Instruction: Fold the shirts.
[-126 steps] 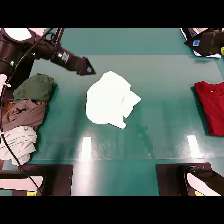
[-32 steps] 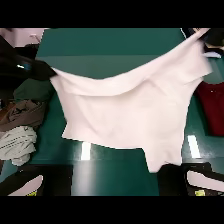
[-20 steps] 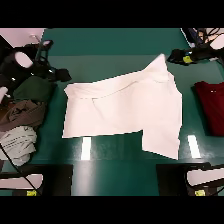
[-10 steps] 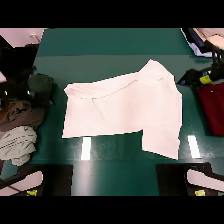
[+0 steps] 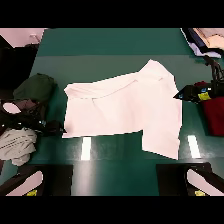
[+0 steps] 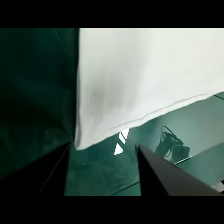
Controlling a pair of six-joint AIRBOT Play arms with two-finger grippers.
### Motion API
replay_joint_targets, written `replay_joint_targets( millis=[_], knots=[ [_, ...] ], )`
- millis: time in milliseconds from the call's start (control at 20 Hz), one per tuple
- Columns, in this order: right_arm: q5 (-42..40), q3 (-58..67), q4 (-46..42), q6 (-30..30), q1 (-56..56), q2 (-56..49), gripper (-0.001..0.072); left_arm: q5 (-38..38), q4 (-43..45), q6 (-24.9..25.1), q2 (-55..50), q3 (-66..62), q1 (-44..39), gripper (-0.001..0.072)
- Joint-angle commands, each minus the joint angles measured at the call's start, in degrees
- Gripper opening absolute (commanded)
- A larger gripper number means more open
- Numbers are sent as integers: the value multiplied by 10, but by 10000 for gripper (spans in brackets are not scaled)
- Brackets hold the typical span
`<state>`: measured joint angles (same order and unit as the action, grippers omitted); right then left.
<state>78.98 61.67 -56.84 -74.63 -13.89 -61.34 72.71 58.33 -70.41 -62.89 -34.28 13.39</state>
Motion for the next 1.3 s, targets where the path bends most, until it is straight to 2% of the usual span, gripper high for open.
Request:
replay_joint_targets(
  millis=[0,350,400,450,500,600,650,700,800,850,1100,1200,1250],
  knots=[
    [-6,-10,3,1,0,25,296,-29,-6,3,1,19,0,486],
    [-7,-10,3,1,0,37,296,-56,-43,4,-4,22,-2,484],
    [-7,-10,3,1,0,37,296,-54,-43,4,-4,22,-2,466],
    [-6,-10,3,1,0,37,296,-51,-43,4,-4,22,-2,328],
    [-5,-10,2,1,0,37,296,-49,-44,5,-4,22,-2,286],
    [-5,-10,1,1,-2,37,296,-45,-46,5,-4,22,-2,284],
    [-4,-10,1,1,-6,37,297,-42,-46,4,-4,22,-2,244],
    [-1,-10,1,1,-14,37,296,-39,-47,9,-4,22,-2,104],
    [15,-10,1,1,-37,37,296,-28,-56,19,-4,22,-2,101],
    [25,-10,0,1,-50,37,296,-23,-56,23,-4,22,-2,24],
    [33,-73,-4,3,-129,37,306,-12,-43,29,-3,1,-2,22],
    [18,-138,-3,23,-172,37,428,-7,-38,29,6,-36,-2,22],
    [0,-169,-3,24,-194,37,435,-4,-39,27,13,-57,-2,22]
  ],
)
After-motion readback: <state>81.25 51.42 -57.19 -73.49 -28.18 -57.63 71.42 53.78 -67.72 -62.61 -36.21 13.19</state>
